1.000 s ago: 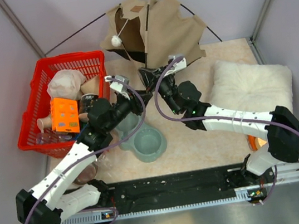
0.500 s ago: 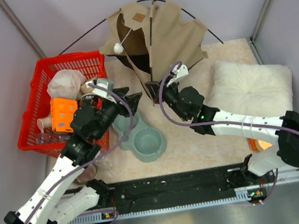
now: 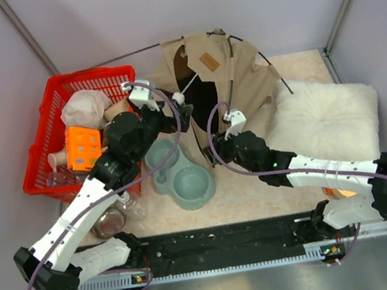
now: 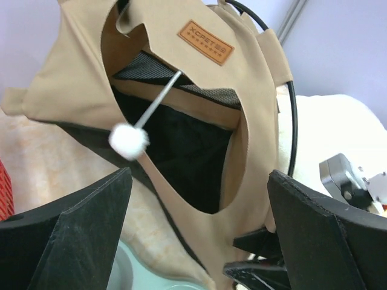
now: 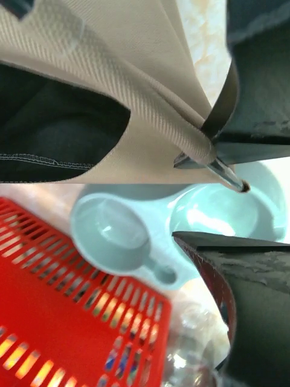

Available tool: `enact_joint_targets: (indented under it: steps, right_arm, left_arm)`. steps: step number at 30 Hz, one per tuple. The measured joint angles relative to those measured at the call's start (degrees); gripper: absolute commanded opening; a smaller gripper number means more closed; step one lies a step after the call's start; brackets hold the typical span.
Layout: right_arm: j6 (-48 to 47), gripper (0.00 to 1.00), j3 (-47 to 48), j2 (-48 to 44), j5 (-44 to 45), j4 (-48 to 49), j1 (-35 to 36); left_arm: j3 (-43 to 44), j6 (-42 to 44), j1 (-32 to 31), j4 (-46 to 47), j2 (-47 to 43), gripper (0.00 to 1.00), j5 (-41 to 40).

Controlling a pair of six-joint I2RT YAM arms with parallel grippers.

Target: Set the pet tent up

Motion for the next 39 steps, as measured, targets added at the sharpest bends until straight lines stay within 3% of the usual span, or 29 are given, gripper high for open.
enact_joint_targets:
  steps: [4,7,15,21,30,35,39]
  right_arm:
    - [1.4,0.77,-0.66,-3.96,-0.57,-8.92,0.02]
    - [2.6,0.89,-0.66,-9.14,0.15,-15.1,0.02]
    - [4.72,0.94,0.22,-24.22,5.2,-28.72,0.0]
    - [8.46,0.82,5.46,-29.22,11.65,-39.67,0.02]
    - [15.08,0.34,23.63,-30.29,23.61,-55.82,0.0]
    - [18.8,0.32,31.21,-26.08,29.97,-64.26,-0.09]
    - [18.58,0.32,33.07,-19.21,30.91,-67.25,-3.56]
  left_arm:
    - [0.9,-0.09,0.31,0.02,1.77,0.99,-1.77]
    - [1.77,0.37,0.48,-0.02,2.47,0.98,-2.01]
    - [6.32,1.81,0.79,-0.92,5.22,0.94,3.23]
    - [13.66,-0.85,0.79,-3.04,12.17,0.9,10.05]
    - [22.45,-8.26,0.17,-4.52,24.61,0.79,17.25]
    - [25.75,-9.22,-3.58,-6.23,30.69,0.75,15.8]
    - [28.63,-8.46,-8.66,-8.07,33.83,0.66,9.57]
